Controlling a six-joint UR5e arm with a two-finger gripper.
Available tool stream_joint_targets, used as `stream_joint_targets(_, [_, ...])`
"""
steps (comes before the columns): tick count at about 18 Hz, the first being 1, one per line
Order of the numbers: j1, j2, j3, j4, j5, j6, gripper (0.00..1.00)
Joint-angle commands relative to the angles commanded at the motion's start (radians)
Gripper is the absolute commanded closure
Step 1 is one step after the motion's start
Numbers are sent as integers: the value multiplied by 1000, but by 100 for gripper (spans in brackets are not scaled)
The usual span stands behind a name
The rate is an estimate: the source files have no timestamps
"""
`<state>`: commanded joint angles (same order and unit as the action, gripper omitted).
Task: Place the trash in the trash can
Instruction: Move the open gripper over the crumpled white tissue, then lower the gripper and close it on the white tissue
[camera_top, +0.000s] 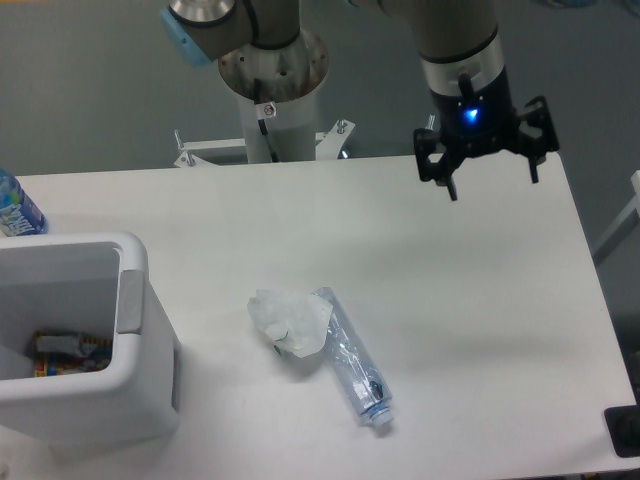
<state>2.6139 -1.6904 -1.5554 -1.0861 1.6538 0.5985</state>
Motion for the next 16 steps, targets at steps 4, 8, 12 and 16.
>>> stream_joint_targets(4, [-49,0,-87,61,-25,-100,0])
stream_joint_targets(8, [-138,-26,-146,89,-29,-183,0])
stream_joint_targets(12, [-211,-73,-163,94,-34,-139,0])
stream_joint_targets(16, [-267,-127,-215,95,-25,-2,0])
